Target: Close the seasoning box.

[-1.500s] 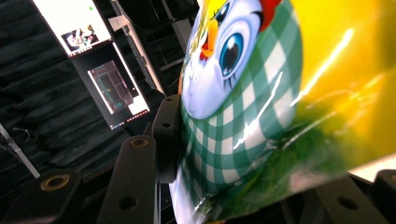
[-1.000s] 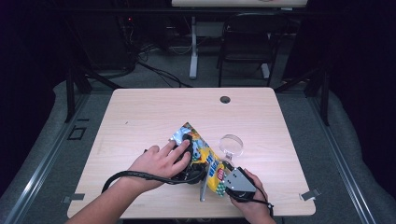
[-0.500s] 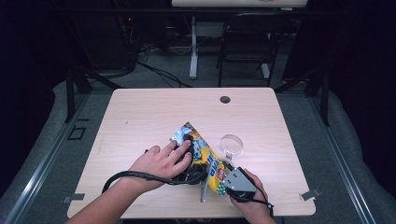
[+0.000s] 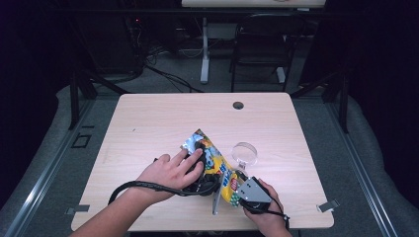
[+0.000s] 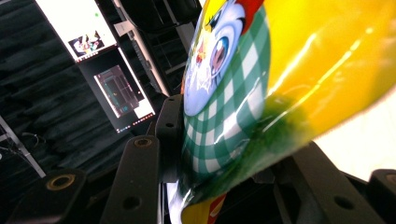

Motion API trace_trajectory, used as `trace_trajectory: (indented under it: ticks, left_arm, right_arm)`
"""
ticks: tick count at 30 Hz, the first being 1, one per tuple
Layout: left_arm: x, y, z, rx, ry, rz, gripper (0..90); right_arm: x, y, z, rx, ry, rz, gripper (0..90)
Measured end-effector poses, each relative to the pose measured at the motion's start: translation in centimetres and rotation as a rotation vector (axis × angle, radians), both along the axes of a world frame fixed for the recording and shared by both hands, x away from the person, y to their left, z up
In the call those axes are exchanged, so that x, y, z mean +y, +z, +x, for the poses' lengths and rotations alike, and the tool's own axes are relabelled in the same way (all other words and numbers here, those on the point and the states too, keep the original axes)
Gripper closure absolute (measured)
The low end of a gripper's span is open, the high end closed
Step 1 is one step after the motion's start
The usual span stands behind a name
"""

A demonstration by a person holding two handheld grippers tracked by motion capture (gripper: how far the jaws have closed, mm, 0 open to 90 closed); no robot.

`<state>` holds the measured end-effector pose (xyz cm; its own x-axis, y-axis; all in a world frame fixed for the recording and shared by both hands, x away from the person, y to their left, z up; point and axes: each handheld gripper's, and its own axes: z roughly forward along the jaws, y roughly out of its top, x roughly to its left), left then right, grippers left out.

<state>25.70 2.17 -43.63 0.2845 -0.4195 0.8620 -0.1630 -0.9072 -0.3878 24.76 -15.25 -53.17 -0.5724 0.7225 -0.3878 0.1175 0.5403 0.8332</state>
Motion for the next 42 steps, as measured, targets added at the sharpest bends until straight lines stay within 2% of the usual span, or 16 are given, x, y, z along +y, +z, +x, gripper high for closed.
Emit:
trace_trajectory:
  ticks: [18,42]
  left_arm:
    - [0.01,0.09,0.09,0.013,0.004,0.007,65.9]
    - [0.08,0.31,-0.13,-0.006,-0.008,0.028,66.5]
  right_arm:
    - [-0.21,0.18,0.16,0.02,0.002,0.03,71.1]
    - [-0.11,0.25,0.15,0.034,0.018,0.045,71.1]
